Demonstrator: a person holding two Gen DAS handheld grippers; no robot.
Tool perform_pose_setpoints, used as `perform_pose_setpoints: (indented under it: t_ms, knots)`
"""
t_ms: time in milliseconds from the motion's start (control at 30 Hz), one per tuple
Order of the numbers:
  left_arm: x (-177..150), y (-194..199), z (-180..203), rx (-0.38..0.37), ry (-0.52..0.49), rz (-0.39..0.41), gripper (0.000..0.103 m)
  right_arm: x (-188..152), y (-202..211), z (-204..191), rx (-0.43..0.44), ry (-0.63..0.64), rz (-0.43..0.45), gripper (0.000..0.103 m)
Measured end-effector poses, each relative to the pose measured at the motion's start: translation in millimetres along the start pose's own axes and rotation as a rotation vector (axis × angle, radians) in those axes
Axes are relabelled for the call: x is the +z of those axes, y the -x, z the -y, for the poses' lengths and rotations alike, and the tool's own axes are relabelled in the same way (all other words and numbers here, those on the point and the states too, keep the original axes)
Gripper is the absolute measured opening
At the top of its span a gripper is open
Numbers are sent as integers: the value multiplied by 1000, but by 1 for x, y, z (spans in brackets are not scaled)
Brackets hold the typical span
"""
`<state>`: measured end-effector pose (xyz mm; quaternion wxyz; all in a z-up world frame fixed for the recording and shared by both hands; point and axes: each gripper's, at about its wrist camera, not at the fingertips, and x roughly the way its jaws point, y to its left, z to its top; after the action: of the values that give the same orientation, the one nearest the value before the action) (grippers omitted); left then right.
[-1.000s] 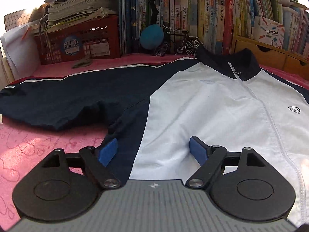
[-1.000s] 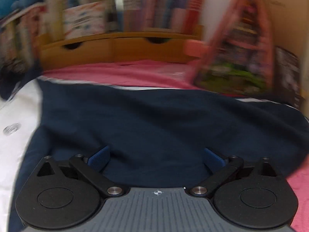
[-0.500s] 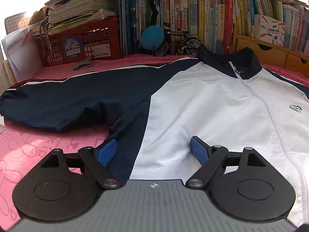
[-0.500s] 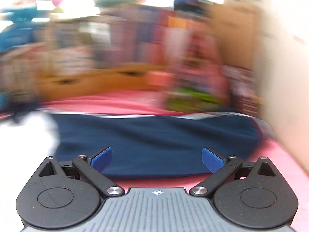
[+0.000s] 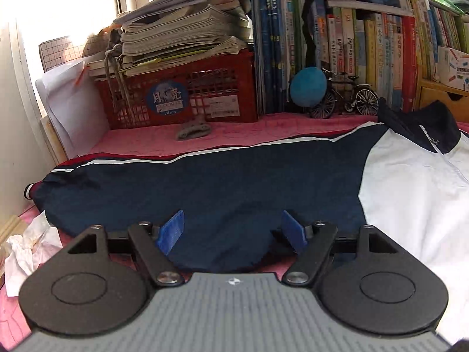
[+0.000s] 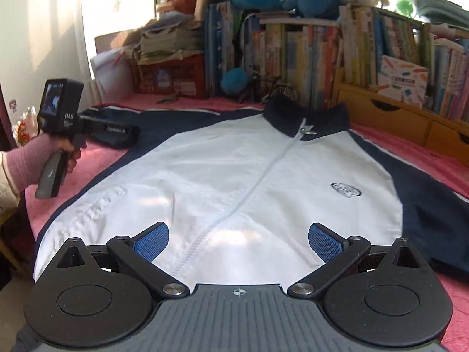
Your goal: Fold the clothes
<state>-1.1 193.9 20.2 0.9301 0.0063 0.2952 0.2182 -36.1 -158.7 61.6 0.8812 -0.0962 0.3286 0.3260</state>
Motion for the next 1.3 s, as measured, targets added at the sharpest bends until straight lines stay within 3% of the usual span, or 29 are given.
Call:
perform_pose_setpoints:
  t_ms: [167,233,367,567,767,900,1033,1133,1300]
  knots:
    - [4,-37,-22,92,-46,-39,74,-4,-38,-20,26,-14,-101,103]
    - [13,-55,-45,103,28,-75,74,-7,-48,-22,5,-9,-109,103]
    - [26,-89,-88,229,107,-110,75,-18,-52,-26,-27,7,-42,103]
    - [29,-107,-136,247,321,-142,85,-19,-49,-26,-40,0,-9,103]
    - [32,-96,-120,298,213,-132,79,-17,-54,-25,-41,0,-9,103]
    - [27,-43,-98,216,181,-68,77,-18,-54,-27,-53,5,-8,103]
    - [11,63,-55,-9,185,58,83,-19,-32,-36,-133,29,8,103]
    - [-13,135,-12,-177,100,102,88,-28,6,-41,-147,17,70,103]
    - [-52,200,52,-388,-50,-22,88,-59,63,-34,-189,-118,59,103]
